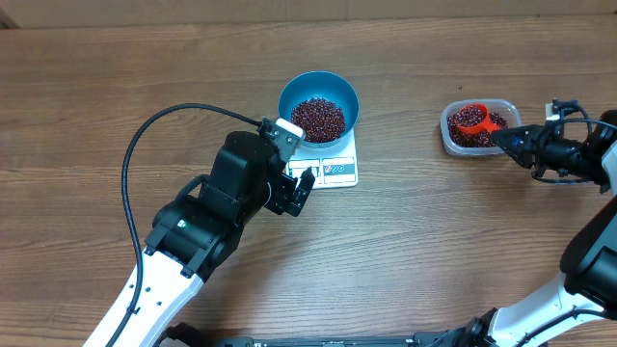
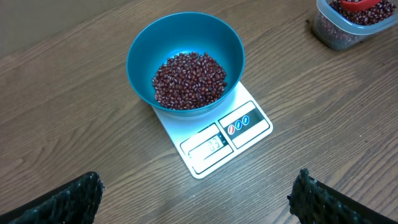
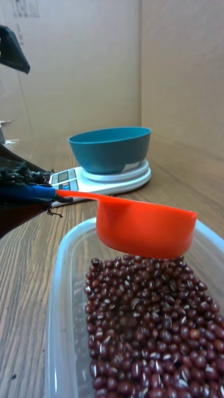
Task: Scoop item into bowl and weigh 150g on scale
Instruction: 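Dig the red scoop into the beans with the right gripper, then lift the filled scoop and carry it left toward the teal bowl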
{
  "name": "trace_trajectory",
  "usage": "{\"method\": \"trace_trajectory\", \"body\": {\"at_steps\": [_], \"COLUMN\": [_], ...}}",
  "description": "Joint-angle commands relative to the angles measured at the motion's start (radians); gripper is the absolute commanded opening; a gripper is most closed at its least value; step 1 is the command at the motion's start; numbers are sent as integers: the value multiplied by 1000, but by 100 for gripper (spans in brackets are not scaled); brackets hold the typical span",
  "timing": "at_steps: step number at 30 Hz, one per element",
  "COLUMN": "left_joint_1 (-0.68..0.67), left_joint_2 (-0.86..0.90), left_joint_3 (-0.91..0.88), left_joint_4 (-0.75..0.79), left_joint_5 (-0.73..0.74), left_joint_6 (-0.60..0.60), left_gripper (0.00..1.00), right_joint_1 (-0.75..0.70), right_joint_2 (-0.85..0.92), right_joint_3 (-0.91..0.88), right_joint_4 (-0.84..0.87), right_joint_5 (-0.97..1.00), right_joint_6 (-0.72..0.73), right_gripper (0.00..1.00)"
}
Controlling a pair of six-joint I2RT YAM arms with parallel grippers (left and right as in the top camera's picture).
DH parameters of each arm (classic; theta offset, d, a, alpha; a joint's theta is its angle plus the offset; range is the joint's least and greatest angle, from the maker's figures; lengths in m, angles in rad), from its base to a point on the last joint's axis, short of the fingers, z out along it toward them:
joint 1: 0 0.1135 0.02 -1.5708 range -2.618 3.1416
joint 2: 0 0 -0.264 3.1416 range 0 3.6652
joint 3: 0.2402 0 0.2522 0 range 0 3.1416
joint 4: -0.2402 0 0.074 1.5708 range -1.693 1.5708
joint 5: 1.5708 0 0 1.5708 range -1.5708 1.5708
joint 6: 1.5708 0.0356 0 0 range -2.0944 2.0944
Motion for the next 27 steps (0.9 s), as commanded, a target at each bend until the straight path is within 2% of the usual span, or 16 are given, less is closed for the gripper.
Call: {"method": "trace_trajectory", "body": {"at_steps": [1, 7, 15, 27], "left_joint_1": [4, 4, 4, 4], "left_joint_2": [2, 2, 2, 2], "left_joint_3": [-3, -3, -3, -3], "left_joint_4": [0, 1, 0, 0], "left_joint_5": [2, 2, 2, 1], "left_joint_6": [19, 19, 19, 19], "left_gripper": [100, 100, 100, 99], "right_joint_1": [-1, -1, 26, 193], "right_joint_2": [4, 4, 4, 4], "right_joint_3": [-5, -5, -5, -3], "right_joint_4": [0, -3, -4, 1], "right_joint_5": [-57, -62, -172, -246], "right_joint_6": [-14, -14, -14, -14], "right_gripper": [4, 4, 4, 4]}}
